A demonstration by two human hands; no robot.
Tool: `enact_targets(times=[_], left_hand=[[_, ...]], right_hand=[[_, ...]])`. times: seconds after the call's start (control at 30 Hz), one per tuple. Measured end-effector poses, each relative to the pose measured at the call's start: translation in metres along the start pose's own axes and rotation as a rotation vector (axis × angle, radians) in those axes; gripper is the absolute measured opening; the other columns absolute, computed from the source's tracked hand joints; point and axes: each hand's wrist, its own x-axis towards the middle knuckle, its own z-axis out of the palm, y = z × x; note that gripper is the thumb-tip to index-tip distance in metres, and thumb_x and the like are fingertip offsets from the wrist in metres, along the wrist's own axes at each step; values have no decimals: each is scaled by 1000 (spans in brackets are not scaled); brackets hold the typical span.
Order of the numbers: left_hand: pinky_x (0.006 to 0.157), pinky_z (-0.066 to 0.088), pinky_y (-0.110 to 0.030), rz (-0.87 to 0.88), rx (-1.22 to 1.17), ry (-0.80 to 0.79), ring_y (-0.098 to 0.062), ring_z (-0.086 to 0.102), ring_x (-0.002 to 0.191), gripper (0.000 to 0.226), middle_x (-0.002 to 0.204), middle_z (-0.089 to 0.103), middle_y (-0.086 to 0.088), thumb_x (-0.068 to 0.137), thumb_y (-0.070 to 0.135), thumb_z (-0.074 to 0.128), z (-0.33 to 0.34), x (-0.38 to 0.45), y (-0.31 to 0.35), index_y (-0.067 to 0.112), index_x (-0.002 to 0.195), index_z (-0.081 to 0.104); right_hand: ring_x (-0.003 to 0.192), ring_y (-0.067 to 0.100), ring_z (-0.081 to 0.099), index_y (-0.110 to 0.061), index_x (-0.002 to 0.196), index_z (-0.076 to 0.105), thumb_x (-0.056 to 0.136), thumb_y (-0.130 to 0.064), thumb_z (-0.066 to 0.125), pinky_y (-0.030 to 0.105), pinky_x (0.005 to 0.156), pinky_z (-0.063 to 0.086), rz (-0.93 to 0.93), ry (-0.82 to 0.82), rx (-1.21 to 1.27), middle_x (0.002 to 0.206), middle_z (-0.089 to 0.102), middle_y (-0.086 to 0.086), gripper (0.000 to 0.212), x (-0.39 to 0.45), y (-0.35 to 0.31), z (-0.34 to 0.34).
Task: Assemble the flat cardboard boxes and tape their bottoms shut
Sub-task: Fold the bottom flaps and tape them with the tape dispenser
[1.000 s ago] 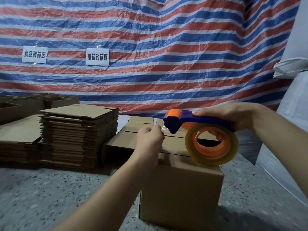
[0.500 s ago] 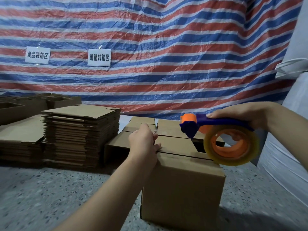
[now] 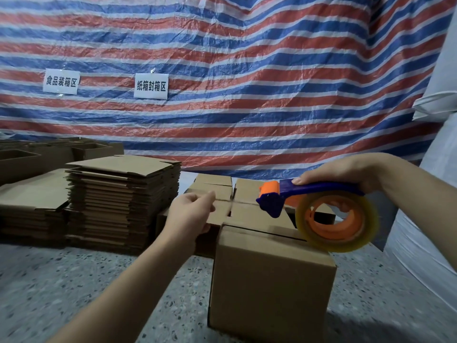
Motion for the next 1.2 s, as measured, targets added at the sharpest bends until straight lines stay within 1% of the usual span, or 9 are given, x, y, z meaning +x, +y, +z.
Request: enact_targets(times=[0.07,0.13,0.23,0.43,0.6,0.73,0.97,1.07,1.2], left_hand=[[53,46,-28,-3,43,-1,-14,48,56,30,61,50,-1,96,25,59,-5,0,-8,8,72,59],[46,46,-26,-52,10,-10,-12,47,47,30,58,49,-3,96,21,58,-5,0,-18,7,70,55],[39,43,-23,-115,-43,-31,-10,43,38,28,53,46,-1,98,19,56,-7,-2,-30,6,73,53],[39,41,-21,-140,-28,-91,-12,41,44,27,61,45,-4,98,23,58,-12,-8,-42,6,77,54],[47,36,-24,-144,84,-121,-13,39,47,34,58,44,-2,96,33,59,-14,-6,-48,11,71,52],[48,30,-24,-200,71,-217,-11,34,47,38,52,47,3,95,41,59,-10,-9,-55,12,71,52],[44,28,-22,-257,77,-202,-11,35,48,45,52,56,7,92,54,58,-4,-12,-62,11,82,66],[47,30,-23,-293,85,-160,-13,40,54,51,66,55,0,92,59,54,-1,-15,-64,11,87,66],[69,45,-32,-436,6,-173,-25,57,81,50,95,65,-13,94,59,51,8,-18,-69,13,106,66]], right_hand=[[67,15,69,-8,117,71,66,-58,79,27,60,56,123,-27,-196,89,76,5,72,5,-15,9],[60,13,64,-10,116,70,54,-67,76,25,53,52,166,-97,-309,89,74,7,85,11,-25,15],[54,12,64,-10,112,70,54,-66,75,23,49,51,194,-83,-351,81,74,6,81,15,-32,15],[56,12,66,-12,111,69,50,-68,77,24,51,52,186,-73,-407,81,75,6,83,23,-35,19],[56,12,65,-14,110,69,44,-69,79,24,50,52,184,-83,-392,80,74,6,86,25,-34,19],[56,12,66,-15,110,67,45,-70,80,24,50,52,182,-89,-396,79,74,5,86,25,-34,19],[54,11,65,-17,108,67,53,-66,77,23,48,51,163,-75,-352,77,74,4,75,23,-32,21],[54,11,64,-16,106,69,53,-65,78,23,48,50,165,-69,-327,77,73,4,73,22,-31,21],[55,11,64,-14,108,68,56,-64,78,24,47,50,173,-73,-330,77,73,4,72,21,-32,23]])
